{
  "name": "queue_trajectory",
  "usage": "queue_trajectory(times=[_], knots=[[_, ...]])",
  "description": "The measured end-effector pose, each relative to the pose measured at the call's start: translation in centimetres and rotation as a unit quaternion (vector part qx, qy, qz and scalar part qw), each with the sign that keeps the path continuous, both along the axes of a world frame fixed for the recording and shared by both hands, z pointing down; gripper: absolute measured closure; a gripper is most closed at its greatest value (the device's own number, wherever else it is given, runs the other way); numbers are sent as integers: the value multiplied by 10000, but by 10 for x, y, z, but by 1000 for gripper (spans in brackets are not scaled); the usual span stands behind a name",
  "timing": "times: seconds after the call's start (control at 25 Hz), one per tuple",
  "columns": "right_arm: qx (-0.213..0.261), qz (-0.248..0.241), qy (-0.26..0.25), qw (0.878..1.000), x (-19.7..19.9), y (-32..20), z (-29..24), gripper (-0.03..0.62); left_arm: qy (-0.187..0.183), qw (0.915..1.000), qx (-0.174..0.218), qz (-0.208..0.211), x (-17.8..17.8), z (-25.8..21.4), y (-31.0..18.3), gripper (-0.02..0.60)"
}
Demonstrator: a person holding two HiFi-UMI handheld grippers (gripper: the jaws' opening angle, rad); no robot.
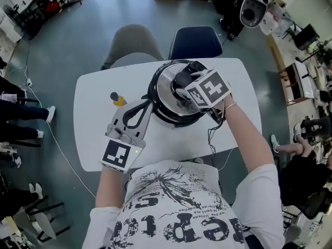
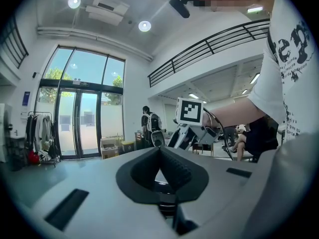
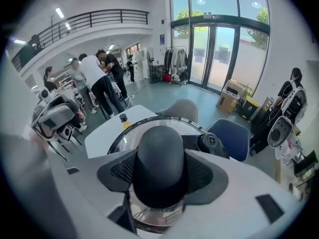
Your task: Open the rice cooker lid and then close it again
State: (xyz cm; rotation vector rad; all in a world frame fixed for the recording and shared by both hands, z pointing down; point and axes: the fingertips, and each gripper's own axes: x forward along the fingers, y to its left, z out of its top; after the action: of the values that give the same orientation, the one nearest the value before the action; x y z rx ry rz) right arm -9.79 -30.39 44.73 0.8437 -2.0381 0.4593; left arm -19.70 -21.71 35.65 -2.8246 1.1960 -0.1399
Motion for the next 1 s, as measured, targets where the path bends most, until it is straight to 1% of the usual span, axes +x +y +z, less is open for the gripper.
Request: queue_trajectory(times=[0.16,0.28,0.44,0.52,0.68,0.88,1.0], knots=[[145,-96,-143,9997,18,10,-16,303,-5,9999,1,-126,15,-6,7,568],[247,-269,-164,9992,20,15,-22,303,-20,9997,18,-233,20,-11,8,568],[199,-392,-197,9988,25,22,-26,303,-18,9993,8,-378,25,-19,12,568],[155,-452,-254,9985,46,33,-26,303,-19,9990,26,-444,47,-22,22,568],[118,-596,-320,9976,109,65,-20,303,-44,9982,40,-596,113,-22,57,568],[9,-725,-244,9971,150,90,-7,303,-32,9978,23,-666,157,-18,84,568],[-70,-766,-260,9967,181,106,0,303,-7,9971,-46,-761,186,-14,98,568]])
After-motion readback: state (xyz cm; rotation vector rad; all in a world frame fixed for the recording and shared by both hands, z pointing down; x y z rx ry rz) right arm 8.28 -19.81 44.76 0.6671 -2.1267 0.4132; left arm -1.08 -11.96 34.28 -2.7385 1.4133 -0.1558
